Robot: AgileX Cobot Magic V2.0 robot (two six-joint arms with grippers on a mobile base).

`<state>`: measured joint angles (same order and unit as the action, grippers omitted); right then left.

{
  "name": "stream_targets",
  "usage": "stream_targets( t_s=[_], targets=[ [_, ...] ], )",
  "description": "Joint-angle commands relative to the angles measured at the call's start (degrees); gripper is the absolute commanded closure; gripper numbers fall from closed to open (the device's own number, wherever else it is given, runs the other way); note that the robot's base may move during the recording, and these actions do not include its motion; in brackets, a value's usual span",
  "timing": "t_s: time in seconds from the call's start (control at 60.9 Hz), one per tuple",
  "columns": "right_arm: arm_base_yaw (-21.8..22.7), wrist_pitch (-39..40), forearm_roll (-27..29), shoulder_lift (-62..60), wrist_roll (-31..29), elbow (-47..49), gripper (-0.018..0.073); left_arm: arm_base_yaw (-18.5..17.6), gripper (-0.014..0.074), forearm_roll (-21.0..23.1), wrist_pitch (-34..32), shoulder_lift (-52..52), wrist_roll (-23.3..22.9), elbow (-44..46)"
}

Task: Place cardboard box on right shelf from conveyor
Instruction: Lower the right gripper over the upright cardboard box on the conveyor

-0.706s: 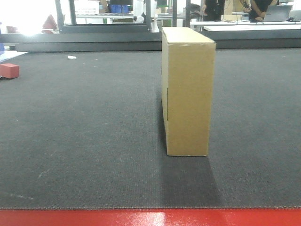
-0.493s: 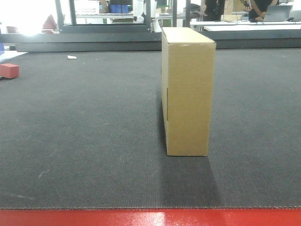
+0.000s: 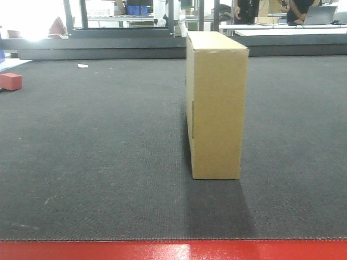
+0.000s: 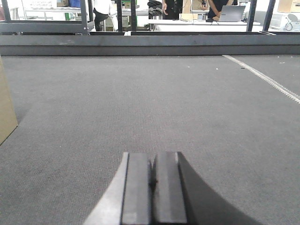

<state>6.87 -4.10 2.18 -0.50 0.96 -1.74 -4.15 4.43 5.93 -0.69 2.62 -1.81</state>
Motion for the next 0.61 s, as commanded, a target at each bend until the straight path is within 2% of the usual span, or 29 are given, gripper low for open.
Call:
stream_targets(
  t_s=[0.0,0.23,0.493,0.591],
  targets=[
    [-0.01,5.65,-0.52,-1.17,0.08,0.29,0.0535,-0.32,0.0713,0.34,-5.08,-0.82,0.01,-0.47],
    [-0.01,6.4,0.18,-1.17,0.62,1.14,0.0535,-0.32,0.0713,0.34,-5.08,-0.82,0.01,-0.47],
    [-0.5,2.99,0.68,2.78,0.87,14.39,0.0531,-0.32,0.0713,0.34,-5.08,-0.82,0.01,-0.47],
    [-1.99,2.99,0.68,8.17,0.87,19.1,0.0452,-0.32,0.0713,0.34,-5.08,-0.82,0.01,-0.47]
  ],
)
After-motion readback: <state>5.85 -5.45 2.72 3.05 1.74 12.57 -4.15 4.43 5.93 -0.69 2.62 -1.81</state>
